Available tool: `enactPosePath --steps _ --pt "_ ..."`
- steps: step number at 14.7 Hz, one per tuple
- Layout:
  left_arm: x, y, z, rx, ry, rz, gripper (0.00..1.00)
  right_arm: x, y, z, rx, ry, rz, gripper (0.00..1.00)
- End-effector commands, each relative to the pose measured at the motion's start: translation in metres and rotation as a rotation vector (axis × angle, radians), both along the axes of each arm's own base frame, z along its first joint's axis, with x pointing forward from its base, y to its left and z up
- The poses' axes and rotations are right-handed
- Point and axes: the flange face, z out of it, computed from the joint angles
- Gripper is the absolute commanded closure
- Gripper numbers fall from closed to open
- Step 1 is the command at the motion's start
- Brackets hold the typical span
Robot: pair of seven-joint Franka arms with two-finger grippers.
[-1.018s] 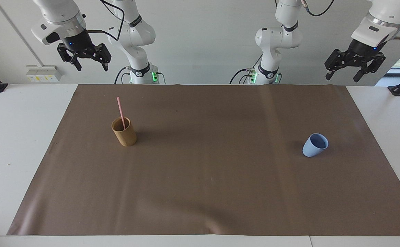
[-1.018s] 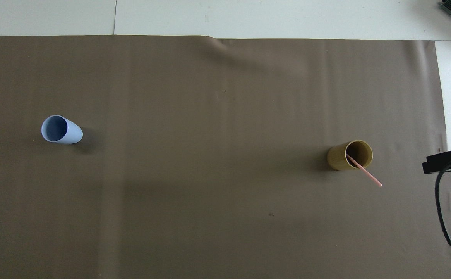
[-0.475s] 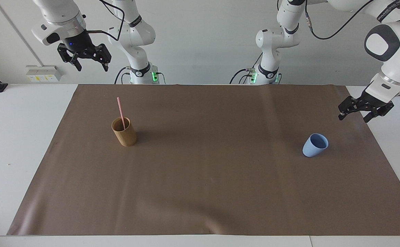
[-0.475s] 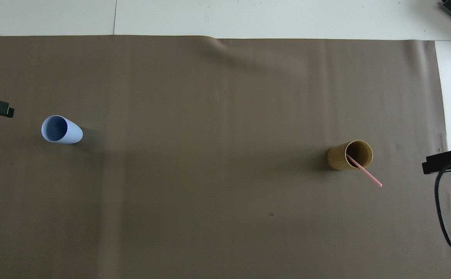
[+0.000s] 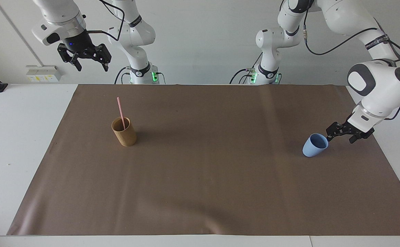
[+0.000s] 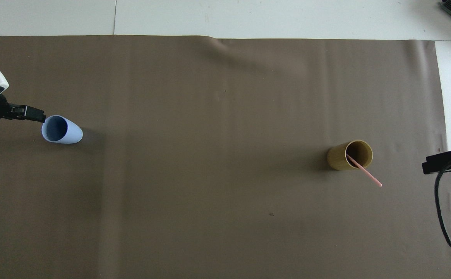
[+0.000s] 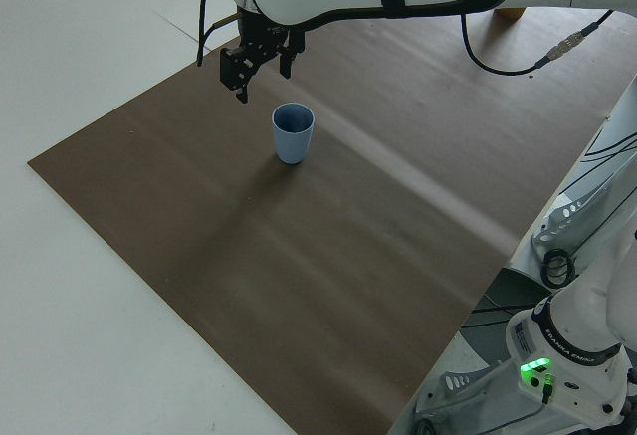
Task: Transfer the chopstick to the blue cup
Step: 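Reach the left gripper to the light blue cup and grasp it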
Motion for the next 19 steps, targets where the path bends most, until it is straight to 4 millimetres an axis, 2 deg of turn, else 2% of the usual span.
enactPosePath --steps 1,3,5,6,9,11,12,16,19 --pt "-0.010 0.001 -0.026 -0.012 -0.006 0.005 0.00 -0.009 -0.004 0.000 0.005 0.002 0.018 0.00" --pt "-0.017 0.000 -0.045 -0.013 0.010 0.006 0.00 -0.009 -0.004 0.000 0.004 0.002 0.018 0.00" --pt "-0.018 0.000 -0.047 -0.011 0.000 0.005 0.00 -0.009 -0.004 0.000 0.004 0.002 0.018 0.00" --pt "-0.018 -0.004 -0.047 -0.011 -0.001 0.001 0.07 -0.009 -0.004 0.000 0.004 0.002 0.018 0.00" --pt "-0.018 -0.008 -0.047 -0.012 0.005 0.004 0.59 -0.009 -0.004 0.000 0.005 0.002 0.018 0.00" --pt "-0.018 -0.009 -0.047 -0.015 0.010 0.018 0.89 -0.009 -0.004 0.000 0.005 0.002 0.018 0.00" --pt "-0.018 -0.009 -0.047 -0.016 0.014 0.019 0.97 -0.009 -0.004 0.000 0.004 0.002 0.018 0.00" --pt "-0.017 -0.011 -0.044 -0.021 0.014 0.059 1.00 -0.009 -0.004 0.000 0.004 0.002 0.018 0.00" --pt "-0.012 -0.016 -0.029 -0.022 -0.011 0.052 1.00 -0.009 -0.004 0.000 0.005 0.003 0.016 0.00"
